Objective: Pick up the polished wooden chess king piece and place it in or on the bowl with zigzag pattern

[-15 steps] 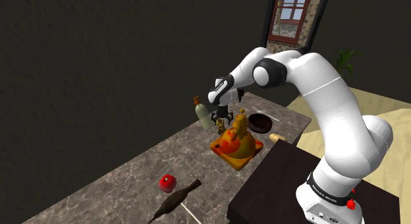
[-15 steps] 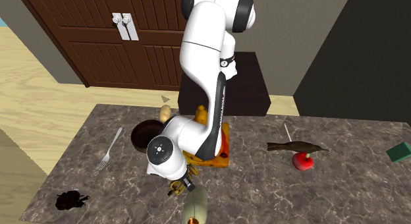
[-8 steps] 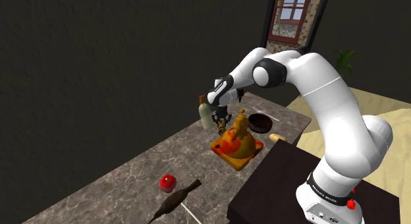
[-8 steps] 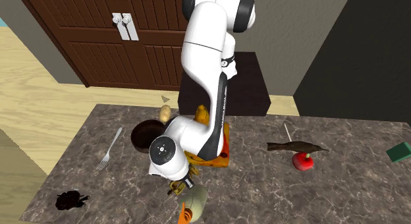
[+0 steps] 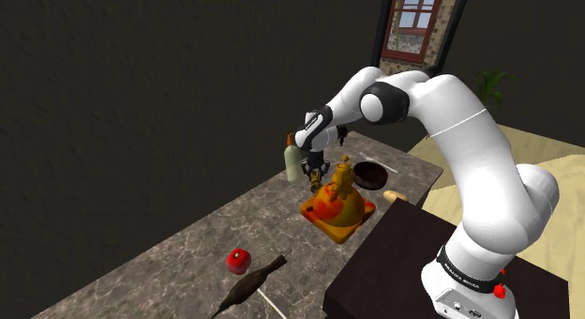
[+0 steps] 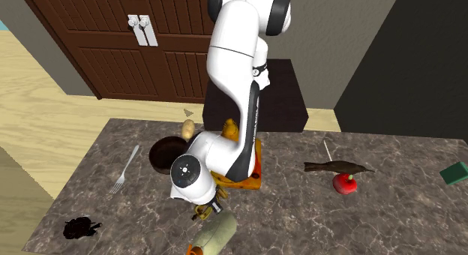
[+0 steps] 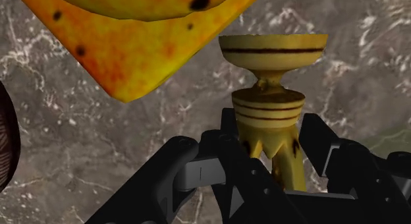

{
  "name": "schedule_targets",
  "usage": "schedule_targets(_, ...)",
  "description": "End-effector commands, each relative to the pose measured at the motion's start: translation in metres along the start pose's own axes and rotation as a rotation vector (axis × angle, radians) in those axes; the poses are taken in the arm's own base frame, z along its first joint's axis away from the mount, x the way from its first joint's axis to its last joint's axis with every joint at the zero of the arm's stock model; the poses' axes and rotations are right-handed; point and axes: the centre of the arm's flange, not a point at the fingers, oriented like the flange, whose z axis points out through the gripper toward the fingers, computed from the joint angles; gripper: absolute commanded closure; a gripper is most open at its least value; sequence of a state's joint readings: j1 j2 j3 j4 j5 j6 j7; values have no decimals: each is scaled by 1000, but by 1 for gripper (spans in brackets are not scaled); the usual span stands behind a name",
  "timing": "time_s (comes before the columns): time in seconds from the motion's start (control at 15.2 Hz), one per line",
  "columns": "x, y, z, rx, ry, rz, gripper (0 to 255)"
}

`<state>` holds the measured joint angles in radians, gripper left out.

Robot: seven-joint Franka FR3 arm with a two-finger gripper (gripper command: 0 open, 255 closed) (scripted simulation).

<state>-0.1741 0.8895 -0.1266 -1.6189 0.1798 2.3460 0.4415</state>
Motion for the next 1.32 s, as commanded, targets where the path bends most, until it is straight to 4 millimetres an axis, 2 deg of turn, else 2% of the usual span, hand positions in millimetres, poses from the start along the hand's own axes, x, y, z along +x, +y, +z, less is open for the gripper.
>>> schedule_targets(0.0,-5,0,-5,-6,-12,-1,255)
schedule_targets(1.25,-19,5,-104,-6,-12,-1,255)
